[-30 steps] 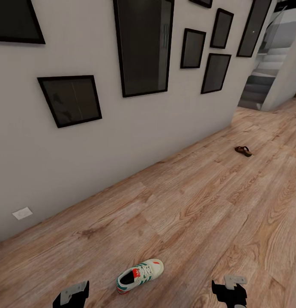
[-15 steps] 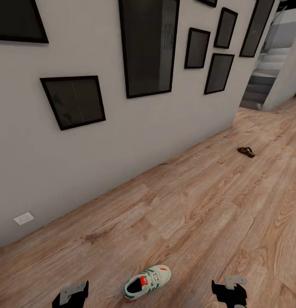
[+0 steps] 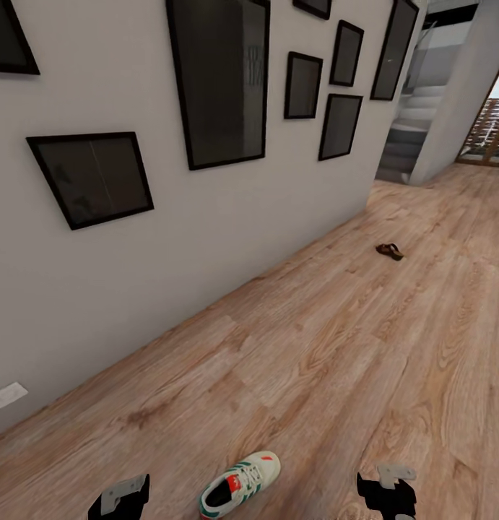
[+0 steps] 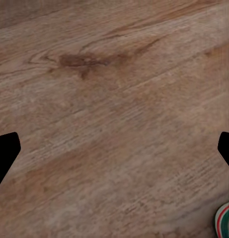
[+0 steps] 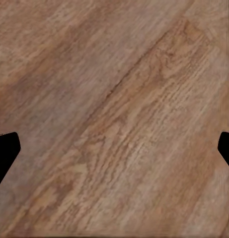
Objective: Pick up the two gym shoes and the two sandals from the corridor floor and place them onto the hallstand (shoe rack) in the corridor, making sure they are on the rack and not on the floor. Arrange them so the two gym shoes are next to each other and the two sandals are next to each other.
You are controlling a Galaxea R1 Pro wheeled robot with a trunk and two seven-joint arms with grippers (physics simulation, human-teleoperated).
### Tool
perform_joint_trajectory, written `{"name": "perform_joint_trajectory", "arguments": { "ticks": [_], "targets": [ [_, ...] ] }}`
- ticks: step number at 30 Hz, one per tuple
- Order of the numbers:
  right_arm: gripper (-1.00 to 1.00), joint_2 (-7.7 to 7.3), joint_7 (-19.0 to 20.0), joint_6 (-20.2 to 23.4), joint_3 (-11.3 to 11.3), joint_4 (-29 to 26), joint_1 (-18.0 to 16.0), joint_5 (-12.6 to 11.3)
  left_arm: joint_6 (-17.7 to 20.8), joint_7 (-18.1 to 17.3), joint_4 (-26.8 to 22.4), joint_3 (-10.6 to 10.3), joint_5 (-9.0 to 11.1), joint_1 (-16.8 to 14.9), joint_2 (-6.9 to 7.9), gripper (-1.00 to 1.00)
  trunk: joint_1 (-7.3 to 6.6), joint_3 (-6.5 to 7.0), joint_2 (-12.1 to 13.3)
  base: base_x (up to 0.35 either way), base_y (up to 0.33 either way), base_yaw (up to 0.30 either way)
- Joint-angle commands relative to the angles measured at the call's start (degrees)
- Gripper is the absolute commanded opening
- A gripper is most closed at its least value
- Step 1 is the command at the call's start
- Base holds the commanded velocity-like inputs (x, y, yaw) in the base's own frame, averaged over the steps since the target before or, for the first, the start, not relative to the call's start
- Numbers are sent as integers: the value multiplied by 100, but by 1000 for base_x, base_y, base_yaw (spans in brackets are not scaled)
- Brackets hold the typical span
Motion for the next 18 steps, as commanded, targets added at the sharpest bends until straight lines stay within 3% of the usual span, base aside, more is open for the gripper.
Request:
{"name": "perform_joint_trajectory", "arguments": {
  "ticks": [1,7,18],
  "targets": [
    [100,1,-18,-17,-45,8,-5,60,-16,-5,2,2,19,-1,0,100,-1,-1,-2,2,3,-231],
    [100,1,-18,-17,-45,8,-5,60,-16,-3,2,2,19,-1,0,100,-1,14,-2,1,1,-149],
    [100,1,-18,-17,-45,6,-5,57,-16,-4,-7,2,19,-1,0,100,-1,17,-2,0,0,-17]
  ]
}}
